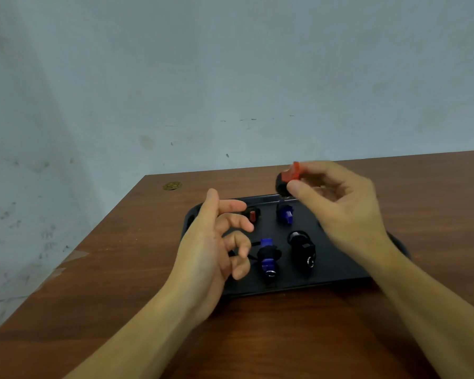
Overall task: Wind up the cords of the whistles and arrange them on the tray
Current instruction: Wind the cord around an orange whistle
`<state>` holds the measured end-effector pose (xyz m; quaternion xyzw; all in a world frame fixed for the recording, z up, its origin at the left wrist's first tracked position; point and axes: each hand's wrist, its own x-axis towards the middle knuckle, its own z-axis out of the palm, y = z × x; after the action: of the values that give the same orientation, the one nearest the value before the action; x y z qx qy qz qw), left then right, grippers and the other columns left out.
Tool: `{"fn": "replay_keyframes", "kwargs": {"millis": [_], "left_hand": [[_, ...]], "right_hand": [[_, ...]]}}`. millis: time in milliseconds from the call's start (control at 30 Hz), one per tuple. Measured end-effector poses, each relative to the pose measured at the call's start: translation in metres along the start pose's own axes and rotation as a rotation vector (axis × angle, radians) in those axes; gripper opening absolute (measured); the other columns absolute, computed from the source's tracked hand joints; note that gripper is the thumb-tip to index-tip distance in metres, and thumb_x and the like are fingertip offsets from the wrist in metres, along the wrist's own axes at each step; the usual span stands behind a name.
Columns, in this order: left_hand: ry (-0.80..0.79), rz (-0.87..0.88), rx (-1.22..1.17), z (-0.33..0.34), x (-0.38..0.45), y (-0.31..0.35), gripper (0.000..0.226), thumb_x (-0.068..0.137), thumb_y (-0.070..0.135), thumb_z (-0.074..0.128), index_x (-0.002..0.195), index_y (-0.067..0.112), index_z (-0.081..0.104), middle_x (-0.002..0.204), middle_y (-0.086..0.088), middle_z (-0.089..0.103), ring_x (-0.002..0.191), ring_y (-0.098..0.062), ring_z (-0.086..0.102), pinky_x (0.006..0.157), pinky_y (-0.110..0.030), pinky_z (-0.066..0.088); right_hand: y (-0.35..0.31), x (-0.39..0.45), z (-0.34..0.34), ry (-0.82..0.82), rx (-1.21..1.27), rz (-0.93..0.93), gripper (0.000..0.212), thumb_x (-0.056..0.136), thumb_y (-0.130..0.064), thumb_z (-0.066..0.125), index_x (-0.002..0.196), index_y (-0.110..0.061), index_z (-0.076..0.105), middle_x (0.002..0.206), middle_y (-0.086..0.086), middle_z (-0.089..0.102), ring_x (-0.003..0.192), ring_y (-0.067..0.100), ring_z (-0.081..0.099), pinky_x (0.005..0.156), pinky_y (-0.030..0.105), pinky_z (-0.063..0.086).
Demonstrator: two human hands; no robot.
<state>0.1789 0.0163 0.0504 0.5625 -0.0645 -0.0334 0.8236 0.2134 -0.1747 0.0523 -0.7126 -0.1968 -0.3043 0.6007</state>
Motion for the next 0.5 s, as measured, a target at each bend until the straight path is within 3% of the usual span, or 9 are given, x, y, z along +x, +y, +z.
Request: {"fn": "replay_keyframes", "kwargs": {"millis": [100, 200, 333, 500], "left_hand": [[-0.013, 0.008, 0.021, 0.000, 0.000, 0.000, 0.054, 0.096, 0.056, 0.039, 0.102, 0.007, 0.063, 0.077, -0.008, 0.056, 0.049, -0.016, 0.040, 0.038, -0.023, 0.029], [-0.044, 0.019, 0.045, 0.003, 0.000, -0.001, 0.056, 0.096, 0.055, 0.037, 0.097, 0.006, 0.062, 0.075, -0.009, 0.055, 0.049, -0.017, 0.039, 0.038, -0.022, 0.029], [-0.058, 0.019, 0.062, 0.004, 0.001, -0.003, 0.057, 0.095, 0.056, 0.036, 0.093, 0.004, 0.062, 0.074, -0.010, 0.053, 0.048, -0.018, 0.038, 0.038, -0.020, 0.028], [-0.053, 0.004, 0.068, 0.004, 0.005, -0.005, 0.057, 0.091, 0.057, 0.037, 0.090, 0.005, 0.062, 0.072, -0.010, 0.054, 0.046, -0.017, 0.039, 0.037, -0.020, 0.030]], "right_hand": [[0.010, 0.016, -0.020, 0.095, -0.067, 0.049, 0.025, 0.088, -0.015, 0.075, 0.112, -0.022, 0.072, 0.100, -0.010, 0.075, 0.092, 0.004, 0.070, 0.085, 0.016, 0.054], [0.026, 0.029, -0.034, 0.073, -0.149, 0.124, 0.025, 0.089, -0.019, 0.075, 0.113, -0.025, 0.071, 0.103, -0.010, 0.075, 0.094, 0.003, 0.070, 0.087, 0.021, 0.056], [0.050, 0.038, -0.042, -0.094, -0.401, 0.167, 0.015, 0.088, -0.029, 0.075, 0.099, -0.037, 0.068, 0.096, -0.019, 0.072, 0.088, 0.000, 0.066, 0.082, 0.021, 0.052], [0.070, 0.044, -0.042, -0.340, -0.698, 0.134, 0.013, 0.092, -0.034, 0.070, 0.102, -0.032, 0.062, 0.091, -0.022, 0.064, 0.088, 0.000, 0.062, 0.083, 0.027, 0.053]]}}
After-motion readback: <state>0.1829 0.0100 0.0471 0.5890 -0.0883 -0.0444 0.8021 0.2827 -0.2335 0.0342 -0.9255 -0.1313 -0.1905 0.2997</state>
